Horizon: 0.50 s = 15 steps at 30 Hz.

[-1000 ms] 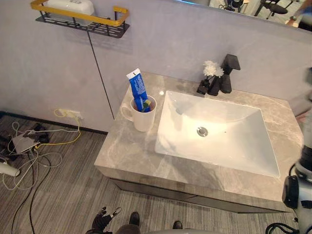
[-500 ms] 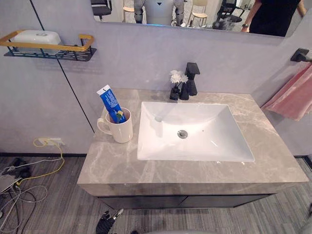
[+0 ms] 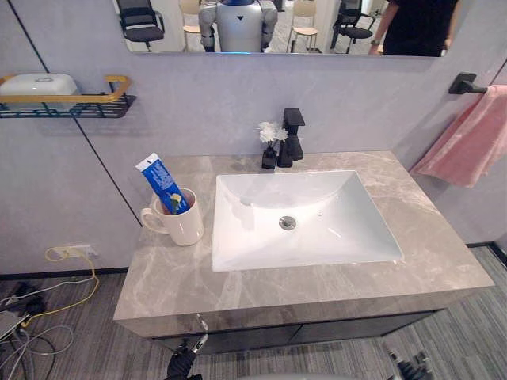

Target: Organize washtable

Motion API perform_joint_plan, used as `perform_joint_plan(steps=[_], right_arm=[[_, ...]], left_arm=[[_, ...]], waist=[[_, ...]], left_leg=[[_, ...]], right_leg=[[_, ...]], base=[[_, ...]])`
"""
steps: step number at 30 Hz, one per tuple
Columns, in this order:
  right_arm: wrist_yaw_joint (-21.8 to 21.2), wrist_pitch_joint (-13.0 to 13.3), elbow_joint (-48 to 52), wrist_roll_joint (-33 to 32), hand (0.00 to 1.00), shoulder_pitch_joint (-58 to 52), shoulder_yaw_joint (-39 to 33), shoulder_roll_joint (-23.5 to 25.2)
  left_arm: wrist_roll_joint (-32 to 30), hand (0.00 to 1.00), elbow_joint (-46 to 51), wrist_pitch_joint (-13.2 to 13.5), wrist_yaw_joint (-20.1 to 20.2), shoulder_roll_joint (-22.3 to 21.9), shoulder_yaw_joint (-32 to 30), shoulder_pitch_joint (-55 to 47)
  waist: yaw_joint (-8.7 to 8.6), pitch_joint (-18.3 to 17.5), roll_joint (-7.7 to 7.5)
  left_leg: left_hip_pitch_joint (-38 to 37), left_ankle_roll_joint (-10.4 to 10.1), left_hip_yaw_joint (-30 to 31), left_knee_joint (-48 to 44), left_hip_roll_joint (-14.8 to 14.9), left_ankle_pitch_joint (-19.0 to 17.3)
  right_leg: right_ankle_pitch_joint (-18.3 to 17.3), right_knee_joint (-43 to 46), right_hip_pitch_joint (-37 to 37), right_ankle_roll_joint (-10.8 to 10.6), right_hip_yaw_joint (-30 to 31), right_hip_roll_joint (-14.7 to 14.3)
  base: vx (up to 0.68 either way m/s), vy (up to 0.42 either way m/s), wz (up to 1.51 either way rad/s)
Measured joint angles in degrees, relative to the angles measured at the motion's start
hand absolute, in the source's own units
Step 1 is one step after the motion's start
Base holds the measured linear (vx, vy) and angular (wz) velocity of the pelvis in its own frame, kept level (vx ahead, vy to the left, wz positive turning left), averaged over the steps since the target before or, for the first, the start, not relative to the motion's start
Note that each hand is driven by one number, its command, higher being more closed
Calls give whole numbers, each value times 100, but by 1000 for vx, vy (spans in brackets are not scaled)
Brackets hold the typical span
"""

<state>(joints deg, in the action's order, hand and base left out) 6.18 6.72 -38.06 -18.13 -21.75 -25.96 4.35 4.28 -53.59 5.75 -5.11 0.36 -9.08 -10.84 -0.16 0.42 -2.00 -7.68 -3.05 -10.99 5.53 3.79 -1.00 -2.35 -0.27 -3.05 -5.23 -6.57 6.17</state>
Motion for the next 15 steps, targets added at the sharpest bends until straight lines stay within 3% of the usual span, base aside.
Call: perform_joint_plan(steps=[15], right_arm=[[-395, -83, -1439, 224, 0, 729, 669, -221]], left_arm=[[-108, 0, -382, 113, 15, 243, 461, 333]], waist=[[94, 214, -81]], left_leg=[[81, 6, 630, -2, -119, 4]], right_leg=[[3, -300, -340, -25, -505, 8]], base=[[7, -15, 17]])
